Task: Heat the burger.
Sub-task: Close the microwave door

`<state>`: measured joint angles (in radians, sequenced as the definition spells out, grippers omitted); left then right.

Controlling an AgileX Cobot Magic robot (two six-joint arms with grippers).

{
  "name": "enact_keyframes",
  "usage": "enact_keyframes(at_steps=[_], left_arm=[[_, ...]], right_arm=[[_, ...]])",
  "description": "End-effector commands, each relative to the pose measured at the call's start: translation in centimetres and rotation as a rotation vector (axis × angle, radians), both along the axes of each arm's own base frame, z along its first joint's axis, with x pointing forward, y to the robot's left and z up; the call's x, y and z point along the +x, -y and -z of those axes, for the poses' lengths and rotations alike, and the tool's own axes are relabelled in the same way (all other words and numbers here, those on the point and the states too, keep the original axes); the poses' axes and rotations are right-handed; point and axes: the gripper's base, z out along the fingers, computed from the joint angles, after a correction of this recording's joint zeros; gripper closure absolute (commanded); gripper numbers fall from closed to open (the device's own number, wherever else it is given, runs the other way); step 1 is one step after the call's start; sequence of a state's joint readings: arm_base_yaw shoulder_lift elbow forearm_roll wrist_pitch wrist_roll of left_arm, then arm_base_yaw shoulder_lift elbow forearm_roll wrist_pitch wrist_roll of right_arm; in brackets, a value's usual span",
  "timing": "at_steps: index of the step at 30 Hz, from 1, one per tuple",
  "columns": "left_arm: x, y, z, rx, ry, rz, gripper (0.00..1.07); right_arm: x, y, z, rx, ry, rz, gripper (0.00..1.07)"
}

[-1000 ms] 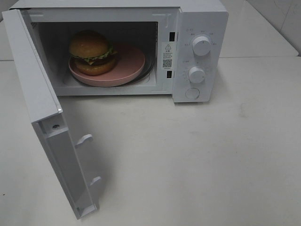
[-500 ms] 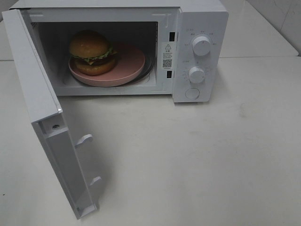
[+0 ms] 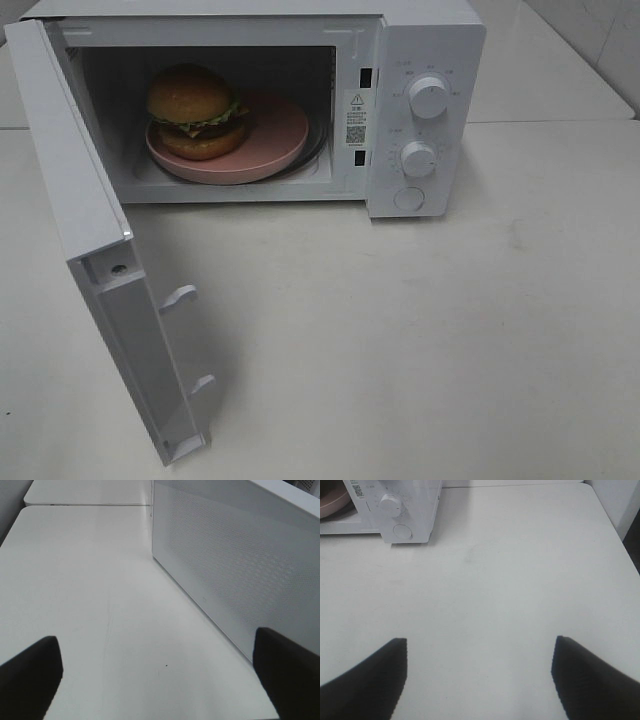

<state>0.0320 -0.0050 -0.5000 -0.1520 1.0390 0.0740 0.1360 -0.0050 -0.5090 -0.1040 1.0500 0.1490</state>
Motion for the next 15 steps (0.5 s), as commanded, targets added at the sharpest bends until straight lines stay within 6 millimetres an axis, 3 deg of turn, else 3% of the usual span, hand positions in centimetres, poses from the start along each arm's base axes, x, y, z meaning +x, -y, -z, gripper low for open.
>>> enact_keyframes(at_steps=[1, 15], left_arm=[[-0.06, -0.02, 0.09, -0.001, 0.006, -0.008, 0.09], [-0.06, -0.02, 0.09, -0.001, 0.006, -0.008, 0.09]], right_arm=[[-0.34, 0.07, -0.06, -0.013, 0.037, 0.0, 0.31], [-0.34, 0.07, -0.06, -0.011, 0.037, 0.001, 0.31]])
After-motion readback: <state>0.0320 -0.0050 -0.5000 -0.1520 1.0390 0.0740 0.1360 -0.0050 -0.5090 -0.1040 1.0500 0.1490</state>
